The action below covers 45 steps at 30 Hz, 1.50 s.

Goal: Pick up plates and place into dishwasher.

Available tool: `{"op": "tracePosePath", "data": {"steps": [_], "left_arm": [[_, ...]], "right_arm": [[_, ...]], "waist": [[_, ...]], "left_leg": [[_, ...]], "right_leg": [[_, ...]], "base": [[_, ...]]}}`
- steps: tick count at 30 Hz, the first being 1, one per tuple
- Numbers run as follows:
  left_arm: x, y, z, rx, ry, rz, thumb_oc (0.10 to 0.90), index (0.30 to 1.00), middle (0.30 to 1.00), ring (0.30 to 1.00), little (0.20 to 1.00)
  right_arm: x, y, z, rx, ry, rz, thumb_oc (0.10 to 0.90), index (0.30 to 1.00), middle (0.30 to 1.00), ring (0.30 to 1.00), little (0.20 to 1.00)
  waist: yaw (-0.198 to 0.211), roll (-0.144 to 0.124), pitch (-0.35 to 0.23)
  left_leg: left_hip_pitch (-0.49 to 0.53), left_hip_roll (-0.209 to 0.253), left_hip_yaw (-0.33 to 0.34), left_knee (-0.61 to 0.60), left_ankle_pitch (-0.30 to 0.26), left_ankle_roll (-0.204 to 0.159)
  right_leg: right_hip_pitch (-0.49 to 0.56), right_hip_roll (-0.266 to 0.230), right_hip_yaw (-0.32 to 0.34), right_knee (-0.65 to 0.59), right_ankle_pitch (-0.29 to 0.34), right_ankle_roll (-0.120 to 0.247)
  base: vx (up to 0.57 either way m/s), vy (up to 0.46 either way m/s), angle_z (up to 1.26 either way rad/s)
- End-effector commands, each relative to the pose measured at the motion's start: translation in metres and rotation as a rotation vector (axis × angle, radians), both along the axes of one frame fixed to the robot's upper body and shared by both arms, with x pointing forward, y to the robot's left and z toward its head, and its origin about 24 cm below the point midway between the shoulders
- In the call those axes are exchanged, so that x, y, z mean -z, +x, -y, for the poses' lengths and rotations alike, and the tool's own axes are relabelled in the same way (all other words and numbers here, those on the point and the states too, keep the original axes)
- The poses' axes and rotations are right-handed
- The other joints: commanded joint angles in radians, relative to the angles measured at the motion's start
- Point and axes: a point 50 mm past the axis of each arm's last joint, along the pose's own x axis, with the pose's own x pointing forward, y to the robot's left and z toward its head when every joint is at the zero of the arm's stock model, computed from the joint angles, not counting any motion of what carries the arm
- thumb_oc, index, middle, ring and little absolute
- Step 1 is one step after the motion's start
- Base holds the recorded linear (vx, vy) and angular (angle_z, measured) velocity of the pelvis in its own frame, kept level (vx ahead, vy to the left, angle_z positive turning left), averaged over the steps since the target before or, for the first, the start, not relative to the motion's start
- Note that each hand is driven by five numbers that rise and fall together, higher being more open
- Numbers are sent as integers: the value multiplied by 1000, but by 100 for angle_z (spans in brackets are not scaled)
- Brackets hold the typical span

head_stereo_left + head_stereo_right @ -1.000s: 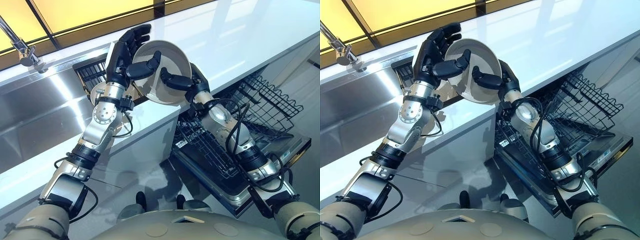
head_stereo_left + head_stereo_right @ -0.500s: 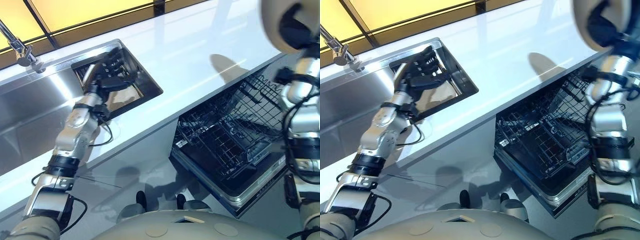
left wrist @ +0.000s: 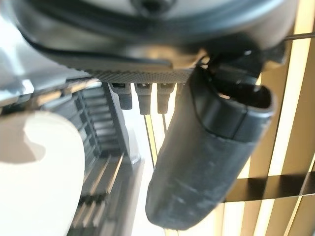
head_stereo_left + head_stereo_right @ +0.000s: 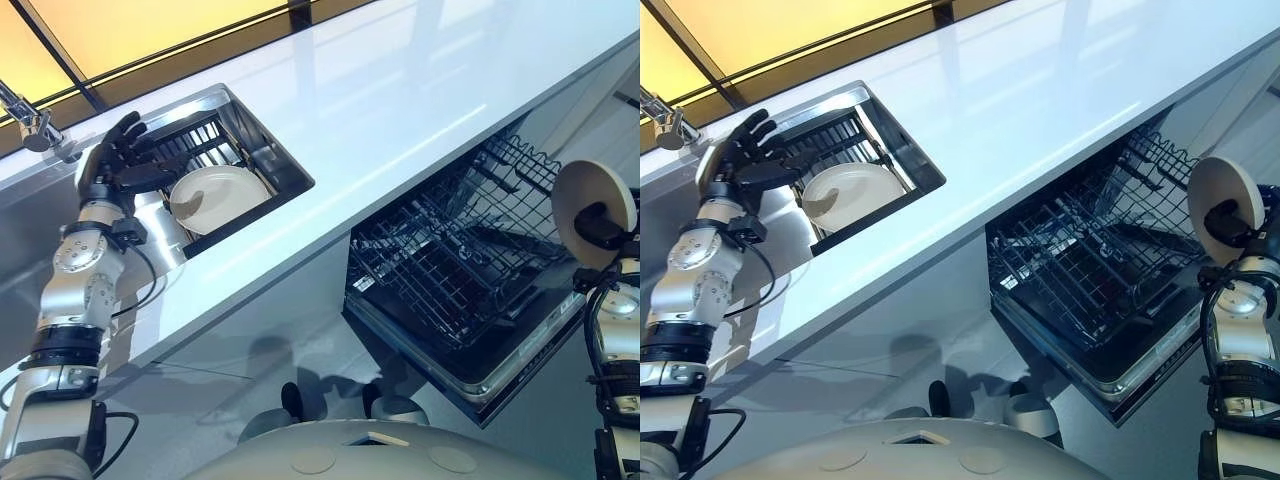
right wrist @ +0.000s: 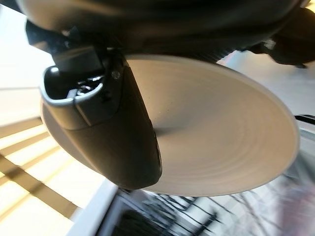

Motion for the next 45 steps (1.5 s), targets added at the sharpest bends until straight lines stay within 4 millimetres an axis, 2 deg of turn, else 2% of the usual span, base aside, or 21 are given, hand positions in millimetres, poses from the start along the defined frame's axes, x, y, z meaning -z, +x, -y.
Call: {"op": "tracePosePath", "data": {"steps": [1, 7, 13, 18, 21, 24, 30, 34, 39, 40, 41, 42, 45], "left_arm": [[-82, 3, -16, -54, 129, 338, 800, 900, 900, 900, 900], [-93, -3, -26, -109, 265, 321, 800, 900, 900, 900, 900], [-101, -5, -36, -117, 378, 258, 800, 900, 900, 900, 900], [-120, 2, -38, -77, 449, 204, 800, 900, 900, 900, 900], [-131, 9, -37, -58, 454, 198, 800, 900, 900, 900, 900], [-143, 18, -31, -31, 452, 197, 800, 900, 900, 900, 900], [-157, 36, -7, 83, 476, 186, 800, 900, 900, 900, 900], [-168, 52, 28, 199, 473, 201, 800, 900, 900, 900, 900], [-189, 67, 69, 309, 471, 215, 800, 900, 900, 900, 900], [-191, 69, 75, 324, 474, 209, 800, 900, 900, 900, 900], [-192, 71, 82, 345, 469, 192, 800, 900, 900, 900, 900], [-193, 74, 89, 362, 478, 169, 800, 900, 900, 900, 900], [-192, 82, 100, 388, 544, 85, 800, 900, 900, 900, 900]], "right_arm": [[-68, 21, 1, -129, -129, 248, 100, 300, 300, 300, 200], [-55, 28, -7, -207, -115, 161, 100, 300, 300, 300, 200], [-55, 42, -16, -280, -101, 109, 100, 300, 300, 300, 200], [-60, 61, -33, -352, -88, 112, 100, 300, 300, 300, 200], [-49, 67, -36, -354, -38, 5, 100, 300, 300, 300, 200], [-32, 67, -30, -304, -5, -143, 100, 300, 300, 300, 200], [-19, 68, -21, -223, -28, -301, 100, 300, 300, 300, 200], [-9, 70, -16, -168, -33, -416, 100, 300, 300, 300, 200], [-1, 73, -19, -126, -13, -459, 100, 300, 300, 300, 200], [0, 74, -20, -123, -6, -457, 314, 484, 484, 484, 414], [-1, 76, -21, -119, -2, -453, 742, 851, 851, 851, 842], [-1, 78, -23, -122, 1, -447, 800, 900, 900, 900, 900], [-4, 86, -31, -139, 9, -416, 800, 900, 900, 900, 900]], "waist": [[34, 9, -71], [51, 10, -49], [68, 18, -26], [79, 29, -7], [76, 34, 1], [75, 36, 7], [76, 34, 24], [74, 37, 53], [65, 42, 101], [64, 41, 109], [62, 42, 118], [58, 43, 129], [48, 42, 154]], "left_leg": [[15, -47, -18, 8, -98, 18], [8, -48, -33, 15, -98, 15], [1, -47, -48, 25, -97, 10], [-15, -44, -62, 42, -98, 8], [-22, -44, -62, 49, -99, 6], [-28, -44, -62, 56, -100, 4], [-36, -45, -71, 71, -100, 3], [-50, -48, -82, 78, -96, 4], [-70, -49, -87, 80, -91, 5], [-73, -50, -88, 80, -91, 6], [-78, -51, -87, 80, -90, 7], [-84, -52, -87, 81, -89, 8], [-96, -56, -83, 83, -87, 11]], "right_leg": [[-75, 58, -73, 123, -67, 22], [-81, 60, -83, 139, -81, 12], [-78, 62, -92, 153, -94, 4], [-87, 62, -100, 174, -107, -4], [-93, 59, -107, 186, -113, -5], [-96, 57, -110, 193, -117, -7], [-100, 58, -112, 203, -115, -11], [-112, 61, -102, 210, -110, -12], [-141, 61, -96, 223, -103, -11], [-146, 60, -96, 225, -102, -11], [-152, 60, -95, 227, -101, -11], [-159, 60, -93, 229, -99, -11], [-176, 58, -90, 234, -92, -8]], "base": [[39, -38, 2], [38, -24, 4], [67, -12, 7], [47, -10, 12], [37, 2, 17], [36, -5, 7], [46, -24, 8], [12, -15, 7], [-54, -10, 3], [-79, -1, 9], [-85, 8, 9], [-94, 6, 4], [-85, 6, 1]]}}
